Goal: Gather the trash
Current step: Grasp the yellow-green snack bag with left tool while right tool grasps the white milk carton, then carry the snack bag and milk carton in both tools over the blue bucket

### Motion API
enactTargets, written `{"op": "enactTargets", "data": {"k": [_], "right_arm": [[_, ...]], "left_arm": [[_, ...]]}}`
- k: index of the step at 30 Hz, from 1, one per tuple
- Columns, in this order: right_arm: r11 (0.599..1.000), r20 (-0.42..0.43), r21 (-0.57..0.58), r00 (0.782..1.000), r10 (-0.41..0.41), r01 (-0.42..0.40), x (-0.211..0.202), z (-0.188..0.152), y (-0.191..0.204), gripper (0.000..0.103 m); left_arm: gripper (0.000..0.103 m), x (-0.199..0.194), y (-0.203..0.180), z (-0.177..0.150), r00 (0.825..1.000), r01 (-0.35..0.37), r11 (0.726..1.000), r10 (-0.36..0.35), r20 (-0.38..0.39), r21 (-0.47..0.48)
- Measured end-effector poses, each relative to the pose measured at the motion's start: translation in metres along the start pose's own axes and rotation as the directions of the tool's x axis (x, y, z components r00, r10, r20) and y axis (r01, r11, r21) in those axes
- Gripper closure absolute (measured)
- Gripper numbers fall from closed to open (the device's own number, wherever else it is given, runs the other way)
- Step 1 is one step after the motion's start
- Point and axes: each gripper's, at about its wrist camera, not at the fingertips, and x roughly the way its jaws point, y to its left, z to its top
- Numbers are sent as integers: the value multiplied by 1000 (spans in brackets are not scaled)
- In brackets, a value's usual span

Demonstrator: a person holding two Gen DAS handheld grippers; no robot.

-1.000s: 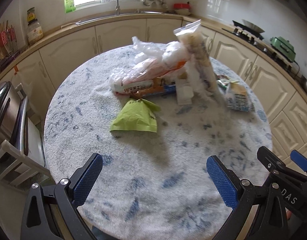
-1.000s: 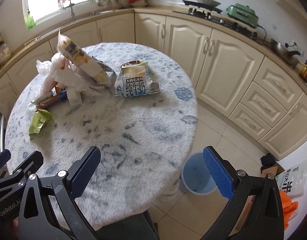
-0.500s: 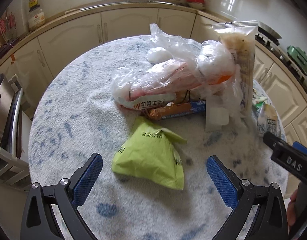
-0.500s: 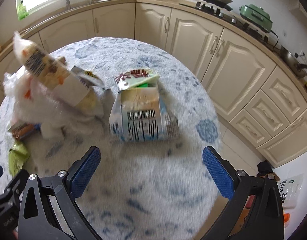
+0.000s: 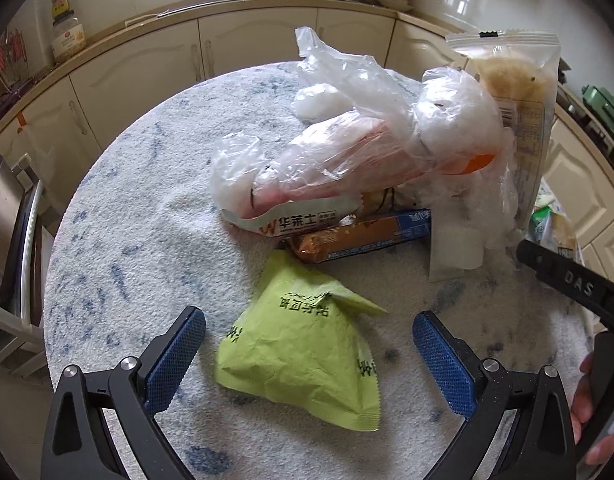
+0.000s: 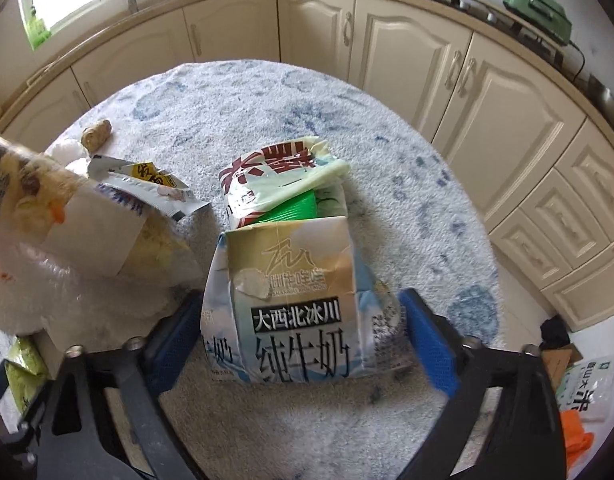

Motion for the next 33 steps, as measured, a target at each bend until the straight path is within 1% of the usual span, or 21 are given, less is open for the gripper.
{"op": "enactTargets", "data": {"k": [4,7,10,12,13,14,16,18,19,23,28,33], "right_arm": [[1000,14,-29,1000,9,-8,-9,-18,2,14],[997,7,-50,998,63,-63,-20,-34,5,14],[991,-3,-92,995,96,-95,-30,-51,13,14],[990,-5,-115,996,86,-86,-34,-60,19,14],[989,-4,-120,997,83,-83,-36,-64,20,14],[989,-2,-123,997,82,-82,-38,-67,22,14],[989,-2,-119,996,88,-87,-40,-71,23,14],[990,-1,-109,996,91,-91,-41,-72,22,14],[990,-3,-102,996,94,-93,-42,-73,21,14],[990,-9,-79,993,117,-118,-45,-75,19,14],[989,10,-70,991,133,-132,-56,-79,20,14],[988,63,-74,988,143,-138,-78,-82,21,14]], "left_arm": [[1,1,9,-3,1000,5,1000,-4,1,-13],[1,2,17,-4,1000,22,999,-22,5,-25],[9,0,19,-6,1000,11,1000,-11,10,-10],[14,1,18,-9,999,-6,1000,5,36,20],[23,0,18,-11,998,-25,999,24,53,28],[37,-2,18,-13,997,-40,999,38,69,32],[53,-8,20,-17,996,-27,999,24,88,35],[58,-9,26,-19,996,2,1000,-5,87,31],[61,-10,28,-20,996,1,1000,-4,88,31],[66,-25,28,-24,995,20,999,-23,96,32],[68,-55,20,-32,990,21,998,-28,139,57],[68,-87,7,-46,978,-31,995,11,208,93]]}}
